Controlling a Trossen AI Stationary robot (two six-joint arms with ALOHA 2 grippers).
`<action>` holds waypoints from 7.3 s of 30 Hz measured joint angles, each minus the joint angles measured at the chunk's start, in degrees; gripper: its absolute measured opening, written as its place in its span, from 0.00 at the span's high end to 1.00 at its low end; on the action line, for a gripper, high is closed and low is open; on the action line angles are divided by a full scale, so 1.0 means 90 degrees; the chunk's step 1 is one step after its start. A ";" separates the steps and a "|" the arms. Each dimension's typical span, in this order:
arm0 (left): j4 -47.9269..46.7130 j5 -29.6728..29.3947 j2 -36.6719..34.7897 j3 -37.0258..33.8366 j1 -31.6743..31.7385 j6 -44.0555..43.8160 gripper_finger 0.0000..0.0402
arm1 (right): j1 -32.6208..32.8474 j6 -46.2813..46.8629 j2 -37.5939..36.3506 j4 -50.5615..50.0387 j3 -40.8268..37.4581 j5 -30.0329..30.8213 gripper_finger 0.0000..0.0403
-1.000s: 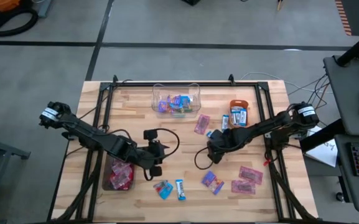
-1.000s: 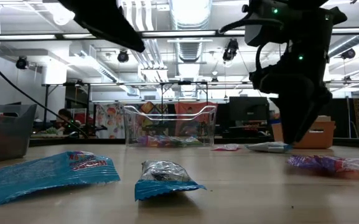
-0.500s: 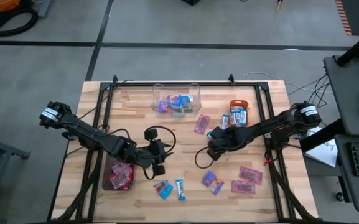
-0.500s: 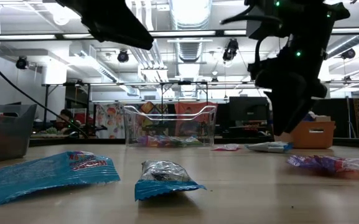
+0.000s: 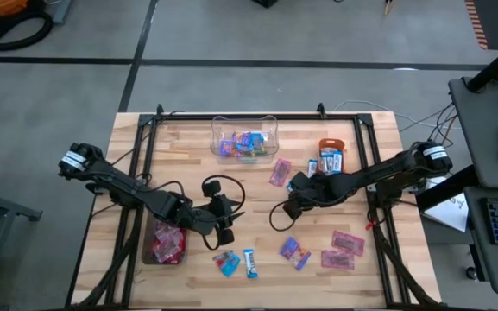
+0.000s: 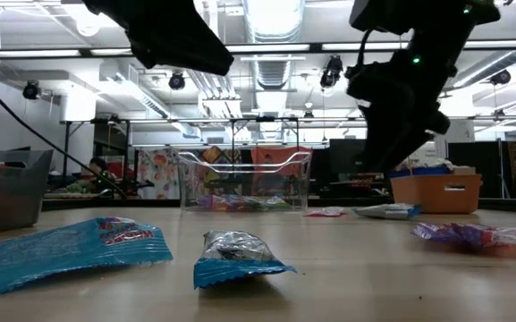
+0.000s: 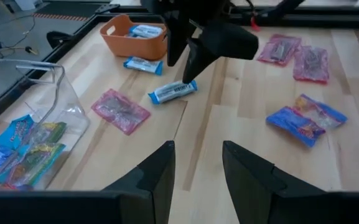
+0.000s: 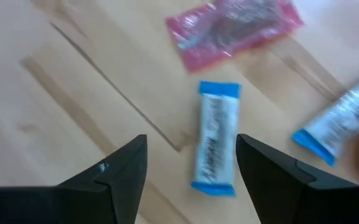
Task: Sort candy
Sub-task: Put the white chocolate into the orange bin
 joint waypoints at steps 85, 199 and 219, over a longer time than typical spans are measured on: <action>0.0165 -0.0004 0.0471 -0.0012 0.0012 0.0346 0.71 | -0.1445 -0.1012 -0.0882 -0.0891 0.0134 -0.1080 0.97; 0.0352 0.0016 0.0471 -0.0012 0.0046 0.0804 0.71 | -0.0657 -0.0228 0.1578 -0.1001 0.0155 -0.0325 0.70; 0.0357 0.0018 0.0471 -0.0012 0.0046 0.0860 0.71 | -0.0227 -0.2955 0.0376 -0.1506 0.0257 -0.0734 0.49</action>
